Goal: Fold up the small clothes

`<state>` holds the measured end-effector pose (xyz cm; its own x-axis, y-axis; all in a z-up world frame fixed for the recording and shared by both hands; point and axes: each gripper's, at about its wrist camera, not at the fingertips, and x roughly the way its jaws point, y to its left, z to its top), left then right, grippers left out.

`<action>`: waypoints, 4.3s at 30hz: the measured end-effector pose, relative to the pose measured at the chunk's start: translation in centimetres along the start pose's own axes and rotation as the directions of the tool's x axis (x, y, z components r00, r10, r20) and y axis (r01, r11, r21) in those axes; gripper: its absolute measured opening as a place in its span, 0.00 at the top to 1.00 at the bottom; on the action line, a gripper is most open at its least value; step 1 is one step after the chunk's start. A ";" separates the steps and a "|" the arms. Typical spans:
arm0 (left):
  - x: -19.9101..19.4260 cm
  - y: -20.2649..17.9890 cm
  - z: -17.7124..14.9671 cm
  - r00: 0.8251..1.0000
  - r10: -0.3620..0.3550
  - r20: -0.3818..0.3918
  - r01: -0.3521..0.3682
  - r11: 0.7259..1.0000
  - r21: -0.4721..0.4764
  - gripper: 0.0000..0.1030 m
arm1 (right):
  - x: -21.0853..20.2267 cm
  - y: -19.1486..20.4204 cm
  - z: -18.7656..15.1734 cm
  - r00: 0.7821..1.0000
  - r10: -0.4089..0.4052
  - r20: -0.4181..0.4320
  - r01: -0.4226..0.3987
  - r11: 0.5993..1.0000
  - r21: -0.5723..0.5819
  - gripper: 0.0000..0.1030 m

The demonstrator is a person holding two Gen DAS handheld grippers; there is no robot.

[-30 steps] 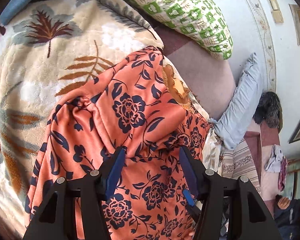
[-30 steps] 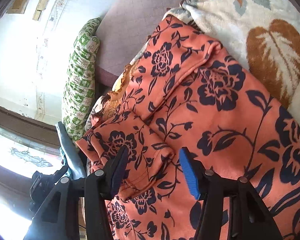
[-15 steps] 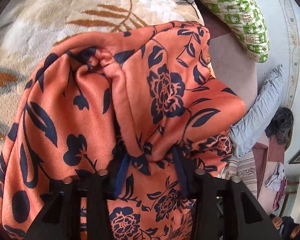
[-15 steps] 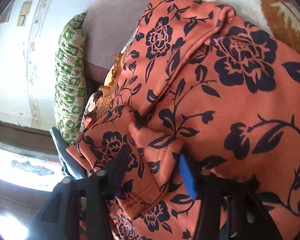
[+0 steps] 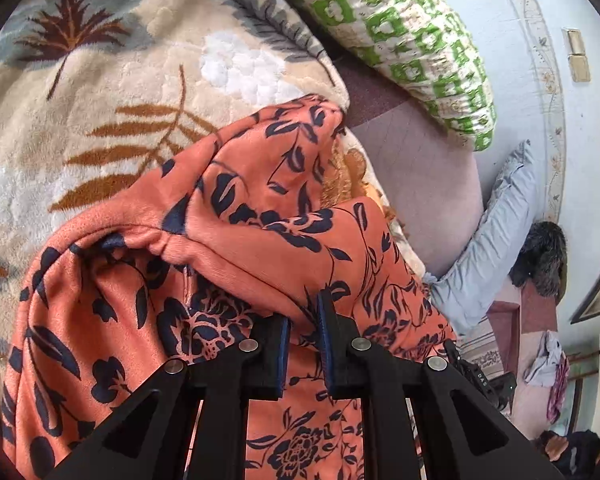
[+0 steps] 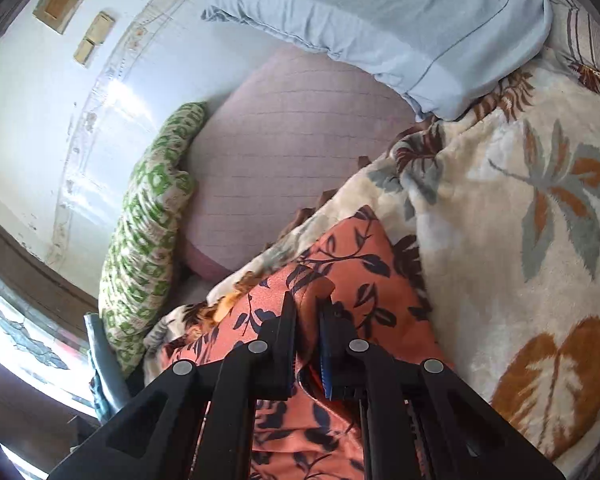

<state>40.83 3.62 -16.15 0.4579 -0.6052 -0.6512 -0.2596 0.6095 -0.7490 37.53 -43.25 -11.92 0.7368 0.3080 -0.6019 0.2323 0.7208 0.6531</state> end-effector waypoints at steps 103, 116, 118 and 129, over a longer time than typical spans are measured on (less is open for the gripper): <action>1.2 0.9 3.0 0.995 0.048 0.085 -0.050 0.999 0.019 0.63 | 16.4 26.5 -8.9 0.875 0.085 -0.477 -0.380 0.729 -0.569 0.62; 0.9 0.9 3.0 0.997 0.027 0.068 -0.035 0.992 0.125 0.62 | 23.2 31.7 -16.4 0.848 -0.128 -0.515 -0.410 0.457 -0.789 0.98; 0.8 0.9 2.9 0.997 0.027 0.071 -0.036 0.991 0.129 0.62 | 22.8 32.0 -16.5 0.851 -0.140 -0.507 -0.411 0.424 -0.807 0.99; 1.1 0.3 2.6 0.997 0.038 0.074 -0.050 0.986 0.157 0.58 | 24.7 31.4 -14.9 0.856 -0.156 -0.494 -0.364 0.496 -0.788 0.48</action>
<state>43.41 4.47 -16.75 0.5090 -0.5420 -0.6687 -0.1448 0.7118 -0.6872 53.57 -3.74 -13.16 0.2805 0.4576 -0.8437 -0.6534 0.7350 0.1814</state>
